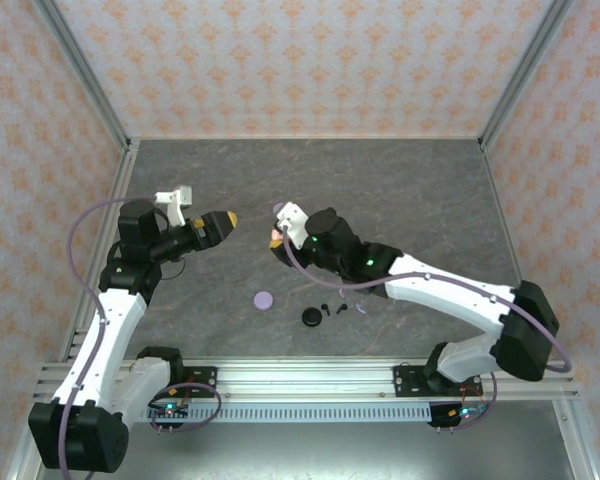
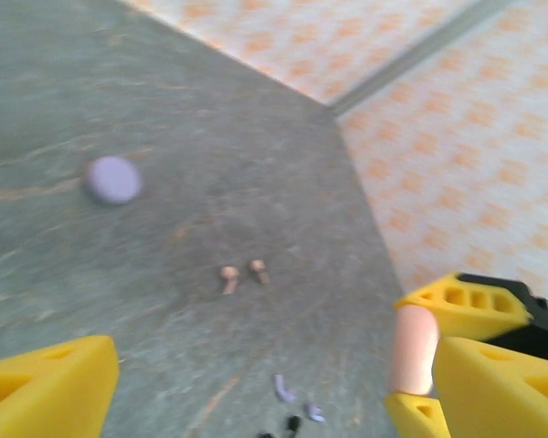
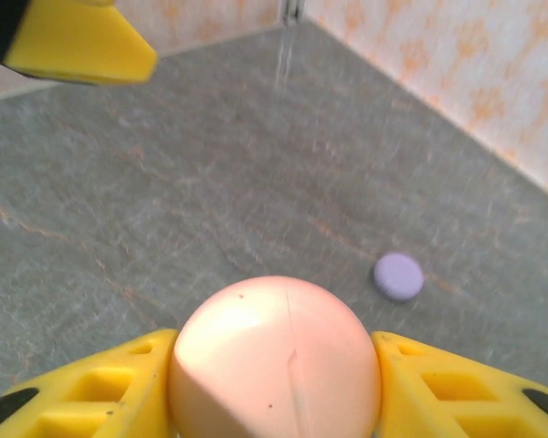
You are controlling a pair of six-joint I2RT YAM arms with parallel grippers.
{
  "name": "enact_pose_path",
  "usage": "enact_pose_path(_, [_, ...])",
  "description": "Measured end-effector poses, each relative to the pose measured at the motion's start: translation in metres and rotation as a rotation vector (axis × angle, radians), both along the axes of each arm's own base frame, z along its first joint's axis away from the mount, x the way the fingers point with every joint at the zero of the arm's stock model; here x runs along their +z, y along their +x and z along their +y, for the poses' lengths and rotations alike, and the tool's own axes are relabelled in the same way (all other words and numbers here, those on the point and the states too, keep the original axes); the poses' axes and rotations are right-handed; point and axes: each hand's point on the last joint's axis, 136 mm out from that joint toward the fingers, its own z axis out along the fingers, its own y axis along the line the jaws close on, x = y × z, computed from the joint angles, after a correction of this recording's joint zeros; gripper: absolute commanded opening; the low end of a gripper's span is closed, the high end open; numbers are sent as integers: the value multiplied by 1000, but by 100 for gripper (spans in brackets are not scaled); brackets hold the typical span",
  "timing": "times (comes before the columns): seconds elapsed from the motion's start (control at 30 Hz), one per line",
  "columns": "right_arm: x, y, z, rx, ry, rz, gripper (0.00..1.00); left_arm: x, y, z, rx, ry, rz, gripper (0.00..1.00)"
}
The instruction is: Insert wireless bluetooth earbuds into charging case
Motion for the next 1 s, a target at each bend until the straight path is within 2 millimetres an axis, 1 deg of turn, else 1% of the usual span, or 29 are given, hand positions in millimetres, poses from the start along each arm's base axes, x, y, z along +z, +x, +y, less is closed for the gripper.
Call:
enact_pose_path(0.07, [23, -7, -2, 33, 18, -77, 50, 22, -6, -13, -55, -9, -51, 87])
enact_pose_path(0.17, [49, -15, -5, 69, 33, -170, 50, 49, -16, -30, -130, -22, -112, 83])
enact_pose_path(0.23, [60, -17, -8, 82, 33, -217, 50, 61, -22, -40, -173, -28, -139, 81])
enact_pose_path(0.3, [66, -18, -11, 92, 25, -253, 50, 67, -28, -51, -217, -34, -153, 79])
enact_pose_path(0.4, [69, -19, -11, 107, 3, -291, 50, 68, -32, -64, -267, -39, -146, 74])
enact_pose_path(0.57, [63, -19, -12, 124, -35, -318, 50, 59, -32, -83, -334, -38, -111, 70])
enact_pose_path(0.73, [61, -19, -12, 133, -53, -331, 50, 60, -36, -102, -416, -27, -116, 63])
enact_pose_path(0.87, [59, -19, -12, 136, -59, -335, 50, 59, -38, -113, -466, -8, -121, 57])
enact_pose_path(1.0, [59, -19, -12, 136, -59, -336, 50, 52, -37, -120, -497, 13, -106, 52])
